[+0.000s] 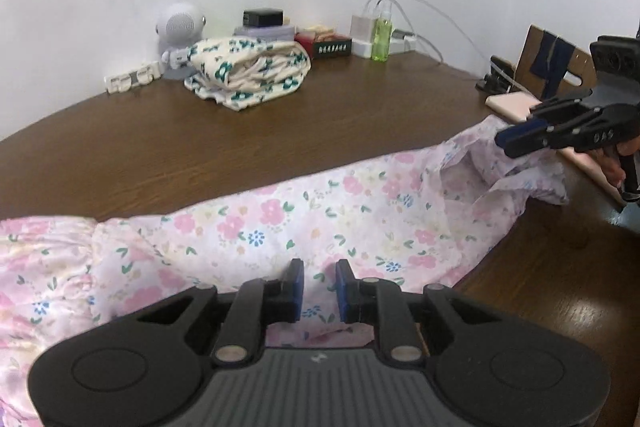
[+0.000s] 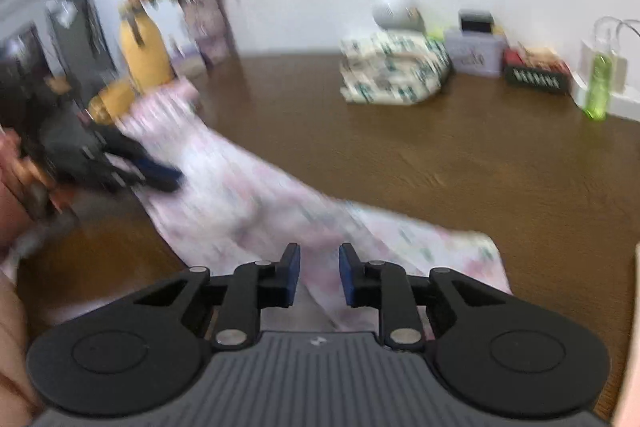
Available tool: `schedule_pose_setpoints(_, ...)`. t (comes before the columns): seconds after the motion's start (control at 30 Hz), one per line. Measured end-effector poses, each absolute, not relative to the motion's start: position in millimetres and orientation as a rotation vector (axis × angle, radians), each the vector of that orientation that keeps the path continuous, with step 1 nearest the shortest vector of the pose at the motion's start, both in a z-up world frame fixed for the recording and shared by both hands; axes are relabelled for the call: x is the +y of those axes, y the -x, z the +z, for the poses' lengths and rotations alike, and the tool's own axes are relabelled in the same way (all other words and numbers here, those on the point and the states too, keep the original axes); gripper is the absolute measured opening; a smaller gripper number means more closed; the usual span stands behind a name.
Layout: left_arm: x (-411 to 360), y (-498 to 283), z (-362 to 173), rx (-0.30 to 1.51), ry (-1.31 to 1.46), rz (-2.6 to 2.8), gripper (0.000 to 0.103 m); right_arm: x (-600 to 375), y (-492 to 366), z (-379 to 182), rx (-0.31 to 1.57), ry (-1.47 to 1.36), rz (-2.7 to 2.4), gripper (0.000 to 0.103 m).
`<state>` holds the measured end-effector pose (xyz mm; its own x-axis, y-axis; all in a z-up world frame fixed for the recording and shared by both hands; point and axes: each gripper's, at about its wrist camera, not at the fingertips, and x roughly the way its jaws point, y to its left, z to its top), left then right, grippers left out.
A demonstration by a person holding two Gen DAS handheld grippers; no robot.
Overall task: Fold clothes
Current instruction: 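Lay the dress down as a long strip and open both grippers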
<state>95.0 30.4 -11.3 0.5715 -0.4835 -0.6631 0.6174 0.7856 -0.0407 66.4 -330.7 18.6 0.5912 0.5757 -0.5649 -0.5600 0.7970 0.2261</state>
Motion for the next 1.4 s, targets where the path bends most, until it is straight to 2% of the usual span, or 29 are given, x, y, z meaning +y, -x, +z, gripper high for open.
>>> schedule_pose_setpoints(0.13,44.6,-97.7,5.2,0.653,-0.172,-0.58,0.016,-303.5,-71.8,33.5,0.603,0.029,0.691,0.03)
schedule_pose_setpoints(0.33,95.6,-109.8,12.5,0.632,-0.089,-0.382,0.016,-263.3,-102.9,18.2,0.642,0.077,0.685,0.03)
schedule_pose_setpoints(0.47,116.2,-115.8,0.3,0.715,-0.084,-0.333,0.015,-248.5,-106.6,1.0,0.708,0.138,0.68,0.03)
schedule_pose_setpoints(0.6,125.5,-109.1,-10.8,0.747,-0.075,-0.331,0.016,-250.1,-103.8,-9.4,0.739,0.158,0.67,0.03)
schedule_pose_setpoints(0.8,126.5,-89.4,-1.9,0.686,-0.074,-0.356,0.016,-253.6,-100.0,-10.5,0.726,0.17,0.667,0.03)
schedule_pose_setpoints(0.83,126.9,-85.8,3.2,0.668,-0.074,-0.375,0.018,-253.3,-100.4,-10.2,0.726,0.172,0.666,0.03)
schedule_pose_setpoints(0.9,126.1,-77.9,11.9,0.648,-0.108,-0.398,0.028,-252.9,-102.6,-9.1,0.732,0.168,0.667,0.033)
schedule_pose_setpoints(0.97,125.2,-69.8,20.5,0.629,-0.145,-0.419,0.043,-254.2,-103.3,-4.4,0.724,0.137,0.679,0.035)
schedule_pose_setpoints(1.03,122.6,-63.3,25.7,0.624,-0.202,-0.438,0.044,-253.1,-100.5,4.5,0.695,0.105,0.715,0.035)
schedule_pose_setpoints(1.1,117.7,-61.2,24.6,0.648,-0.289,-0.447,0.044,-244.4,-94.5,14.0,0.663,0.09,0.772,0.04)
schedule_pose_setpoints(1.23,101.0,-64.7,11.2,0.696,-0.484,-0.442,0.044,-201.1,-81.6,15.4,0.657,0.172,0.886,0.041)
schedule_pose_setpoints(1.3,96.8,-65.6,6.7,0.704,-0.533,-0.455,0.027,-182.4,-79.2,8.8,0.666,0.217,0.913,0.041)
schedule_pose_setpoints(1.33,95.1,-65.8,5.4,0.707,-0.55,-0.464,0.007,-176.0,-79.4,5.0,0.675,0.236,0.911,0.041)
schedule_pose_setpoints(1.4,92.9,-62.7,6.9,0.693,-0.574,-0.47,0.003,-165.3,-80.7,-2.8,0.695,0.271,0.895,0.038)
